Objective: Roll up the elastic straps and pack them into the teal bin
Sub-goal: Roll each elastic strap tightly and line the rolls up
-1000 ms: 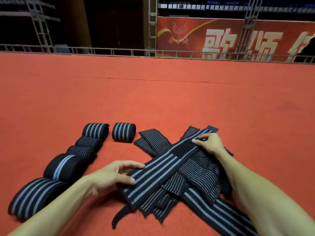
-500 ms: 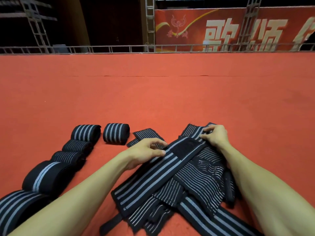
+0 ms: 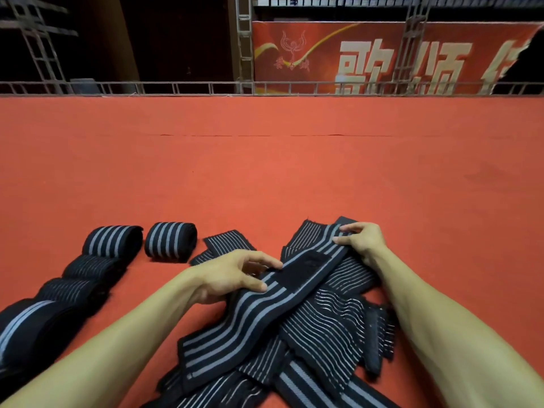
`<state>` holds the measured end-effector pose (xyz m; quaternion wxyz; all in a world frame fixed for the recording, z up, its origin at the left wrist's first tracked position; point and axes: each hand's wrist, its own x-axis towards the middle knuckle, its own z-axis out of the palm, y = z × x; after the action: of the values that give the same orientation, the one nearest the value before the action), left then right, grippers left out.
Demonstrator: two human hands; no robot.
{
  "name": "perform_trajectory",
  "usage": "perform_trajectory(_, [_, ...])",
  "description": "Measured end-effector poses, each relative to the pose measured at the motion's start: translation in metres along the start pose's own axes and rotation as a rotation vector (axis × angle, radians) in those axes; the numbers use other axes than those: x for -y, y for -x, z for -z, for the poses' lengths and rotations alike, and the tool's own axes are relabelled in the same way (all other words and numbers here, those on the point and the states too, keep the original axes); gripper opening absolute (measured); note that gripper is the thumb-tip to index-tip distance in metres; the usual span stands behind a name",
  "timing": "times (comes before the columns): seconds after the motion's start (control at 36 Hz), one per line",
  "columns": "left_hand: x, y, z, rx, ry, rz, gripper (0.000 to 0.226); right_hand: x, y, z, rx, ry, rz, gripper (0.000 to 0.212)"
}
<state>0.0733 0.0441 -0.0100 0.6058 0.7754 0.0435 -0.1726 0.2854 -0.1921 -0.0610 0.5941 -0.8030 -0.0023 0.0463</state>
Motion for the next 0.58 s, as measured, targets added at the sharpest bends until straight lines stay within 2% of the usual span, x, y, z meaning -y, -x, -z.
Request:
perform_trajectory(0.08, [0.003,0.011,0.004,0.019,0.071,0.022,0.043,0.001,-0.002,0.0,-0.005,0.049,-0.046,0.033])
perform_trajectory(0.22, [0.005,0.019,0.006,0.006,0.098,0.022,0.049,0.002,-0.002,-0.008,-0.073,0.142,-0.012,0.035])
perform_trajectory(0.36, [0.009,0.023,0.01,0.026,0.098,0.023,0.053,0.002,-0.006,-0.008,-0.097,0.152,0.001,0.033])
perform_trajectory(0.58, [0.017,0.03,0.013,0.038,0.135,-0.001,0.056,0.0,-0.011,-0.008,-0.122,0.074,0.011,0.044])
